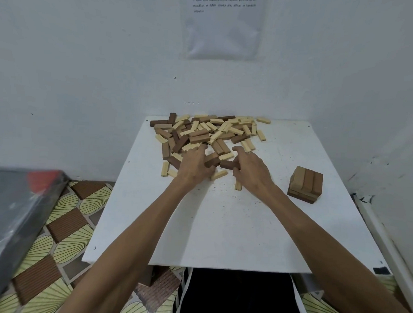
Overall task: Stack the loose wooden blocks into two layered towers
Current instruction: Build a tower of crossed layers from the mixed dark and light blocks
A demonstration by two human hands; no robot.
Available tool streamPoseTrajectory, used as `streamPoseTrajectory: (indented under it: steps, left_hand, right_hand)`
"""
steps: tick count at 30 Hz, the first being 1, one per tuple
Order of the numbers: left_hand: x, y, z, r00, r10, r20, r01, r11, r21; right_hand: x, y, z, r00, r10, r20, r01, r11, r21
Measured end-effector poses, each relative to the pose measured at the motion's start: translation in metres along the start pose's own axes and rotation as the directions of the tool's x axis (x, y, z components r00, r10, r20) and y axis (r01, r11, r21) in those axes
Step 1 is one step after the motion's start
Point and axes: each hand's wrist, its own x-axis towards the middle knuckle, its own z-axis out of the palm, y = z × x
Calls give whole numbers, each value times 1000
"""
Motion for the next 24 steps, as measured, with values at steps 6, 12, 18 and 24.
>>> streamPoseTrajectory:
  steps: [6,12,18,24]
  left_hand:
    - [-20,-7,-9,991,133,-29,-135,984,-117]
    - [-50,-8,-28,976,214,-48,-219,961,-171]
    - [-96,-12,-29,973,221,62,-204,957,-207]
    - [-114,-20,-14,979,174,109,-147,965,-215]
  right_hand:
    - [-23,-2,-12,999,-47,-26,49,996,70]
    - [-59,-3,-24,999,-35,1,34,976,217]
    - [-103,-1,-18,994,-83,76,58,957,285]
    - [-118,3,-3,984,-121,134,80,957,278]
